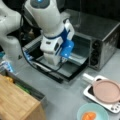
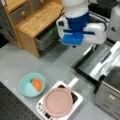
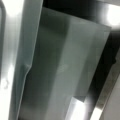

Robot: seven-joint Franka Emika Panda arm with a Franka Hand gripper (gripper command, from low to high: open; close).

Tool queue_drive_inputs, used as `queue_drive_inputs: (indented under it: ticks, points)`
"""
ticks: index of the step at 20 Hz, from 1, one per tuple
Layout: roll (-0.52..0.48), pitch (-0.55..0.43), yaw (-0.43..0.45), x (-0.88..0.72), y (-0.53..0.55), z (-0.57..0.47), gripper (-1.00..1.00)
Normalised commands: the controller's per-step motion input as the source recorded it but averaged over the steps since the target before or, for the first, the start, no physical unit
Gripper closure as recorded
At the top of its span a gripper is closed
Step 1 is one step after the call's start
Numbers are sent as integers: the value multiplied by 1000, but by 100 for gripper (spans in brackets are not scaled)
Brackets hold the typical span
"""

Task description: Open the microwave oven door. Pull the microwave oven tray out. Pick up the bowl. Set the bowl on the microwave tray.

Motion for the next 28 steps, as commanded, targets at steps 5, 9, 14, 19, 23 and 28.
queue_drive_inputs:
  ticks: [5,9,14,19,23,28]
  points:
    - [-222,250,-102,418,-182,136,-100]
    - [-251,211,-34,531,-153,228,-100]
    - [-239,246,87,650,-110,344,-100]
    - [-177,287,173,616,-47,228,-100]
    - [-137,283,223,677,-92,171,-100]
    - [-130,295,169,623,-277,230,-100]
